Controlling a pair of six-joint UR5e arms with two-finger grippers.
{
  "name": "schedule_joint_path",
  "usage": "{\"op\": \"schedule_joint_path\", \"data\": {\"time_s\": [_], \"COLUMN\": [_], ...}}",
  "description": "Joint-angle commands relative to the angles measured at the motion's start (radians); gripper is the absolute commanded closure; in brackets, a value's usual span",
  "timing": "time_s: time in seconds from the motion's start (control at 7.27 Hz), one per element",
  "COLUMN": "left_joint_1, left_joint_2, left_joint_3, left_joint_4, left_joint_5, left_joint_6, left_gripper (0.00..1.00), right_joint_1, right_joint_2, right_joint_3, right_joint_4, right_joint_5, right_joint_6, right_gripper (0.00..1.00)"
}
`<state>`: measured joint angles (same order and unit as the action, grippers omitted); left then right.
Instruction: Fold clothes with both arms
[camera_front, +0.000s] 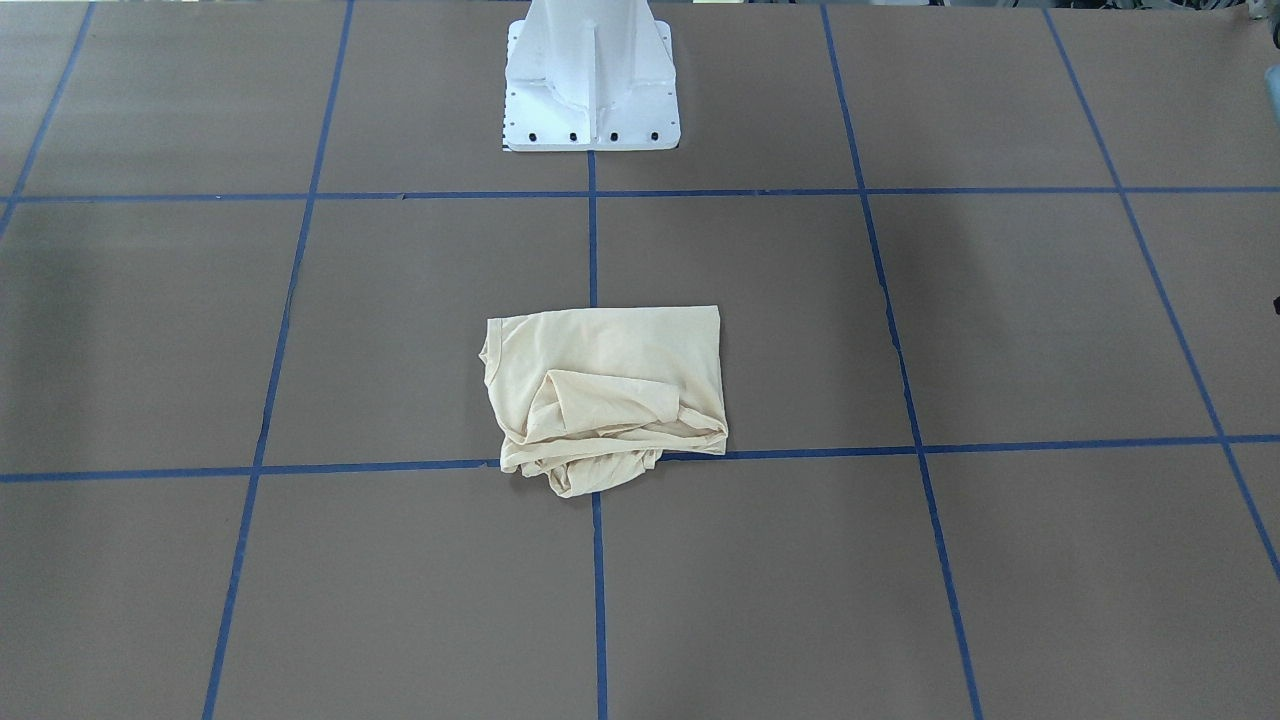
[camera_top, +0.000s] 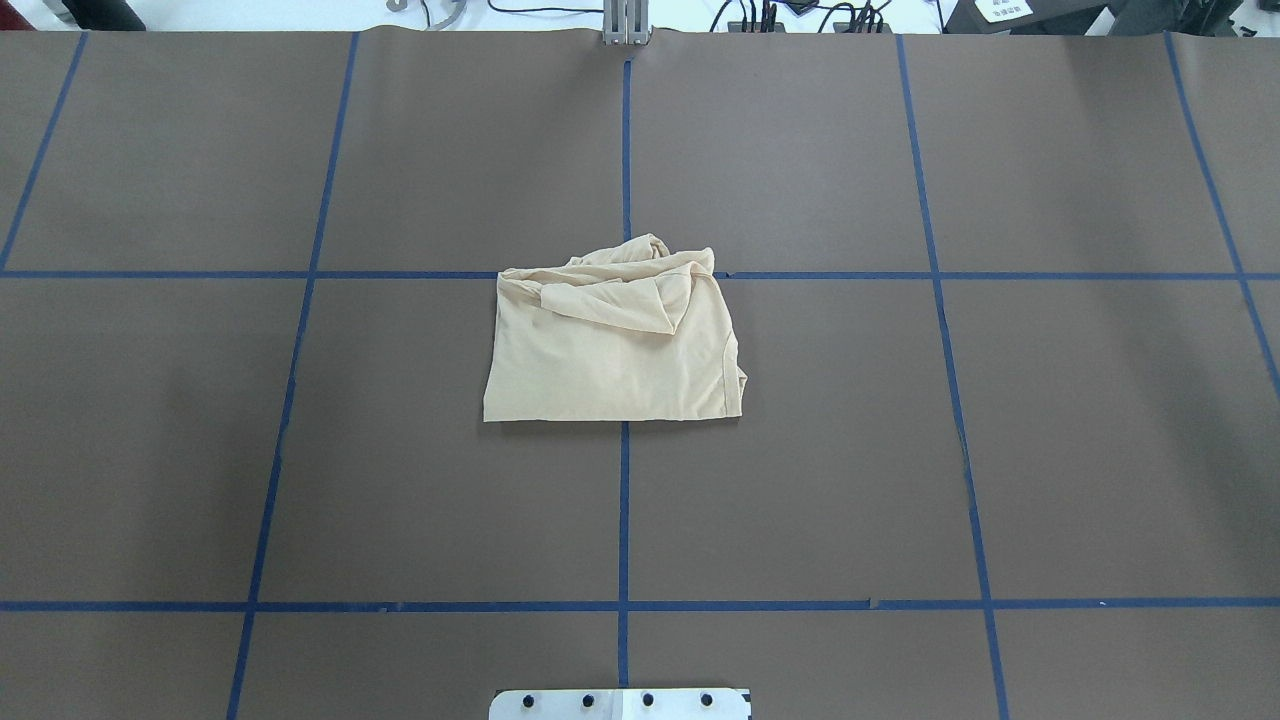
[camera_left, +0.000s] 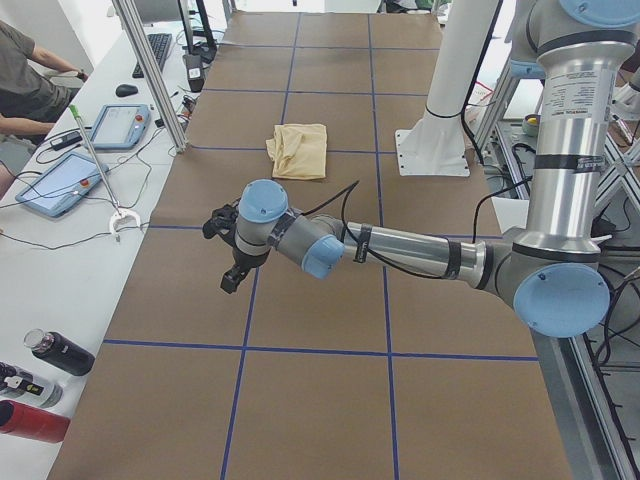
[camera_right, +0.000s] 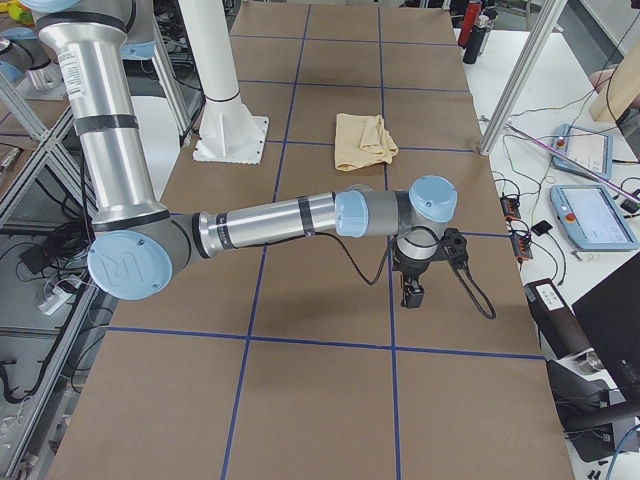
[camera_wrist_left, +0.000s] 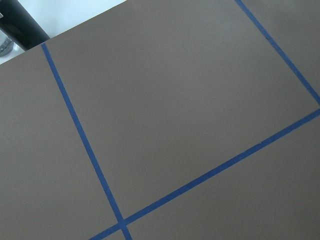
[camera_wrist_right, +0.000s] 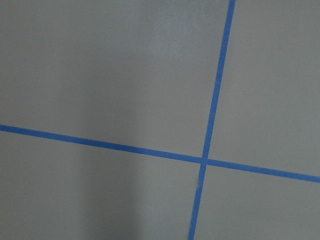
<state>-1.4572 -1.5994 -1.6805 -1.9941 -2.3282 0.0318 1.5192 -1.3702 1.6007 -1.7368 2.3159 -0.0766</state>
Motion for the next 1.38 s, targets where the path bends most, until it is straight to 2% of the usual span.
{"op": "schedule_joint_path", "data": {"time_s": [0.0, 0.14, 0.28, 0.55, 0.83, 1.1, 1.24], "left_joint_1": [0.0, -0.008, -0.046, -0.071, -0.097, -0.097, -0.094], "left_joint_2": [0.015, 0.021, 0.013, 0.021, 0.071, 0.154, 0.15], "left_joint_3": [0.002, -0.01, -0.007, -0.112, -0.075, -0.065, -0.062], "left_joint_4": [0.0, 0.0, 0.055, 0.219, 0.186, 0.051, 0.034], "left_joint_5": [0.001, 0.0, 0.0, -0.022, -0.017, -0.017, -0.022], "left_joint_6": [-0.007, 0.006, -0.001, -0.001, 0.008, 0.004, -0.007], "left_gripper": [0.0, 0.0, 0.0, 0.0, 0.0, 0.0, 0.0], "right_joint_1": [-0.001, -0.001, 0.001, 0.001, 0.001, 0.001, 0.001], "right_joint_2": [-0.01, -0.01, -0.001, -0.039, -0.093, -0.137, -0.135], "right_joint_3": [-0.005, -0.007, 0.008, 0.019, 0.007, 0.05, 0.05], "right_joint_4": [0.0, -0.001, -0.013, -0.007, 0.01, 0.016, 0.016], "right_joint_5": [-0.004, 0.016, 0.023, 0.023, 0.004, 0.002, 0.01], "right_joint_6": [-0.003, 0.0, 0.0, 0.001, -0.002, -0.002, 0.001], "right_gripper": [0.0, 0.0, 0.0, 0.0, 0.0, 0.0, 0.0]}}
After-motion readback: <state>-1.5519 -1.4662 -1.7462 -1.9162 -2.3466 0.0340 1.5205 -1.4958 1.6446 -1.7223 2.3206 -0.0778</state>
